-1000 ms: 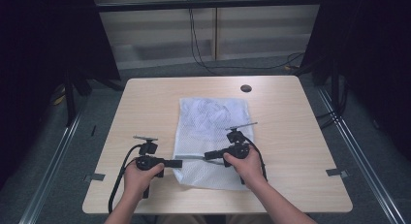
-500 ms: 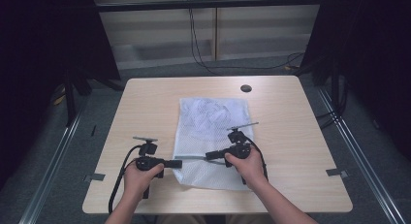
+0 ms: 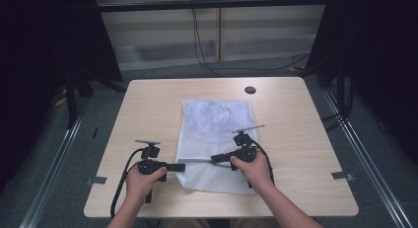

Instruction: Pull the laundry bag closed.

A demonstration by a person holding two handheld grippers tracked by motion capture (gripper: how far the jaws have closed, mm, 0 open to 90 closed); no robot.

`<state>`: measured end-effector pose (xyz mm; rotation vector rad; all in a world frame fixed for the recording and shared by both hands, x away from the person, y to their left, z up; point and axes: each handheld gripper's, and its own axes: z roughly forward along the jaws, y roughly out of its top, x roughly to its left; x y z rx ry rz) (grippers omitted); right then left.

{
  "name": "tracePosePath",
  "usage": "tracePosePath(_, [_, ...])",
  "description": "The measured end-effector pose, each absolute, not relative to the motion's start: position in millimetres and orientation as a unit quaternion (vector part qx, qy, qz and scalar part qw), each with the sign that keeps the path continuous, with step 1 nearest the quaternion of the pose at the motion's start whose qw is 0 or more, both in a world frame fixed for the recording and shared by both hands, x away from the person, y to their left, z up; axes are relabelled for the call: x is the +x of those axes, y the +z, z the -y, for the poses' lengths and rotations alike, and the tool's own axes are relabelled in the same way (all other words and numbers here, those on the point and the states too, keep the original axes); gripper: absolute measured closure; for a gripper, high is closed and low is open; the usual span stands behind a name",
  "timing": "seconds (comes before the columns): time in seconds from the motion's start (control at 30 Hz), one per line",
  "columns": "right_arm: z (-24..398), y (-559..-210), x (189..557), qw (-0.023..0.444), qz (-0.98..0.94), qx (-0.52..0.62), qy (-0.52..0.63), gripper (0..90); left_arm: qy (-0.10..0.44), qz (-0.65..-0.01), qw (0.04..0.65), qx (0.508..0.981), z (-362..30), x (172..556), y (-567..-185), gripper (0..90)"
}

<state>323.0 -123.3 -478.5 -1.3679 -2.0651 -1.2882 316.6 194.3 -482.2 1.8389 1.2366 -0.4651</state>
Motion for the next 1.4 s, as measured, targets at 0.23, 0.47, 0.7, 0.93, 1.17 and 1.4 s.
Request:
tracePosePath(0.23, [124.6,-478.3,322.5,0.168,0.732,-0.481,-0.452,86.7,-0.183,-0.495,0.421,0.738,-194.7,316.8,-482.4,88.6])
tracePosePath(0.47, [129.5,-478.6,322.0,0.171,0.728,-0.484,-0.453,86.7,-0.186,-0.492,0.424,0.737,-194.6,316.9,-482.6,88.6])
tracePosePath(0.7, [133.0,-478.4,321.0,0.171,0.727,-0.485,-0.455,86.7,-0.194,-0.497,0.427,0.730,-191.1,316.7,-482.8,88.6])
tracePosePath(0.93, [136.6,-477.8,320.3,0.167,0.725,-0.489,-0.455,86.7,-0.191,-0.495,0.427,0.732,-191.3,318.2,-482.9,88.6])
tracePosePath(1.17, [140.8,-478.2,319.8,0.166,0.723,-0.491,-0.457,86.7,-0.192,-0.492,0.426,0.735,-191.1,318.8,-482.8,88.6])
tracePosePath(1.4, [142.9,-477.9,319.1,0.167,0.721,-0.492,-0.458,86.7,-0.198,-0.494,0.424,0.733,-189.3,319.4,-482.7,88.6])
